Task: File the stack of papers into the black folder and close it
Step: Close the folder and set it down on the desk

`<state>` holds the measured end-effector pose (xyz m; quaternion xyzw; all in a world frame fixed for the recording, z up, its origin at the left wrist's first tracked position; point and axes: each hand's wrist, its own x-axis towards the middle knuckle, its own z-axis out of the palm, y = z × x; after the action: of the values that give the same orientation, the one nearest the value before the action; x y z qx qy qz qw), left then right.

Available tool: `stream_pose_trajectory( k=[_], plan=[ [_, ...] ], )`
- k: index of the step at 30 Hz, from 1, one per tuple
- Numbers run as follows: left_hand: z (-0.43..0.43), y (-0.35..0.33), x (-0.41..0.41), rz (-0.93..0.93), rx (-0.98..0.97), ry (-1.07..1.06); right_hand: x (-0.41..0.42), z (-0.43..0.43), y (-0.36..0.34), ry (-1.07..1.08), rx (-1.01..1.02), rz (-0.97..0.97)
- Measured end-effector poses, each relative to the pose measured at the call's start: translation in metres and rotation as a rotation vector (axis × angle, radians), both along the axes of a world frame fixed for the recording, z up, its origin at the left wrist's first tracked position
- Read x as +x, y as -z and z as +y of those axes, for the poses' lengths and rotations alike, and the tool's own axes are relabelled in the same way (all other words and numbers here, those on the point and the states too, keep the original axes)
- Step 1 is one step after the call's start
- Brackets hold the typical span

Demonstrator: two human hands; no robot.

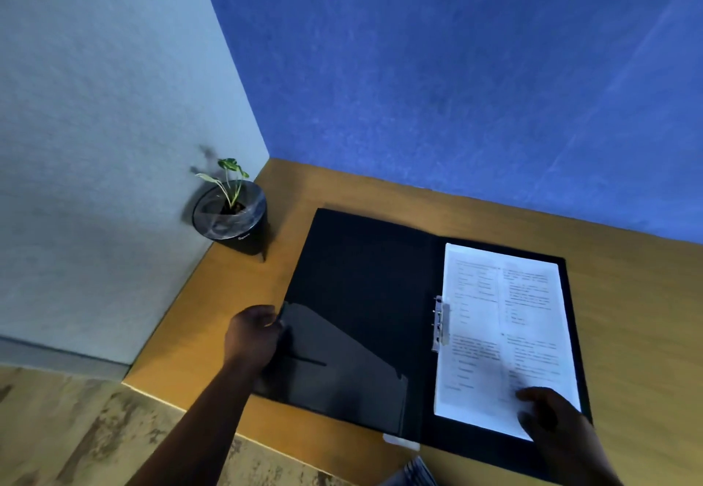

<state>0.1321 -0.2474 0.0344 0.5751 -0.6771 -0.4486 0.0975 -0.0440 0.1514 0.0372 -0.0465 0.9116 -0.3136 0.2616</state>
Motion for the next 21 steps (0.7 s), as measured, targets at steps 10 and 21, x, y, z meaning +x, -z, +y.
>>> stream_pose_trajectory(
  k=[10, 21],
  plan=[
    [0.033, -0.119, -0.015, 0.516, 0.372, 0.141, 0.013, -0.043, -0.061, -0.029, -0.360, -0.043],
    [0.201, -0.148, -0.119, 0.537, 0.279, 0.541, 0.015, -0.029, -0.152, -0.098, -0.694, -0.008]
  ],
)
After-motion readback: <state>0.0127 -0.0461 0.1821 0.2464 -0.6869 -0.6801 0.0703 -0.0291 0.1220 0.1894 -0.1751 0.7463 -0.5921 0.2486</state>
